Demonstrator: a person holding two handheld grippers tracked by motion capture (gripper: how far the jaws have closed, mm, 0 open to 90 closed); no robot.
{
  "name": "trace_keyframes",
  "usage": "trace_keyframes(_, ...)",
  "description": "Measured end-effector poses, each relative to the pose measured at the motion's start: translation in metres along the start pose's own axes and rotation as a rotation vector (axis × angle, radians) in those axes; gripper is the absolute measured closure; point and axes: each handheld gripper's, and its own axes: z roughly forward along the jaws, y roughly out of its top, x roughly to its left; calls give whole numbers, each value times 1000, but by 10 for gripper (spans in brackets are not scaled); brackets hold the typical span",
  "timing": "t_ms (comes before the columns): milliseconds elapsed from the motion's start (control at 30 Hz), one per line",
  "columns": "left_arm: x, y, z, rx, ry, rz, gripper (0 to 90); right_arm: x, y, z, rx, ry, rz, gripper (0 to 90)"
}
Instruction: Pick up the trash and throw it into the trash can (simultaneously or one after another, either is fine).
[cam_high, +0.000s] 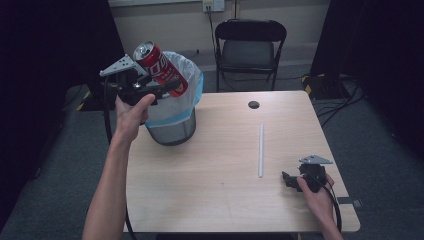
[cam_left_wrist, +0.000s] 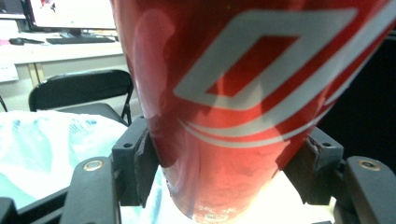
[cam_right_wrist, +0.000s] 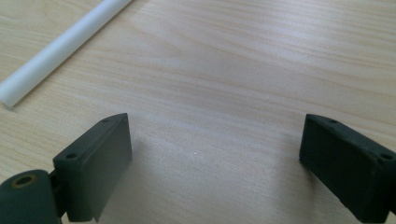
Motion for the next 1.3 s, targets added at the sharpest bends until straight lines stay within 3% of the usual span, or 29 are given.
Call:
trace_keyframes(100,4,5,-1,3,37,23,343,0,0,0,0,0,0,85)
trace_keyframes(267,20,6,-4,-4,77,10,343,0,0,0,0,0,0,85)
trace_keyframes(300,24,5,-4,2,108,8,343,0,0,0,0,0,0,85)
trace_keyframes(400,29,4,-5,0,133,10,342,0,0,0,0,0,0,85)
trace_keyframes(500,38,2,-7,4,198,20,340,0,0,0,0,0,0,85)
trace_keyframes(667,45,0,-7,19,237,25,339,0,0,0,0,0,0,85)
trace_keyframes(800,53,-4,-8,41,242,0,336,0,0,0,0,0,0,85)
trace_keyframes(867,54,-5,-9,41,242,8,323,0,0,0,0,0,0,85)
trace_keyframes(900,54,-6,-10,33,217,10,285,0,0,0,0,0,0,85)
trace_keyframes(967,54,-7,-10,42,241,17,268,0,0,0,0,0,0,85)
trace_keyframes(1300,46,-8,-15,48,225,17,222,0,0,0,0,0,1,85)
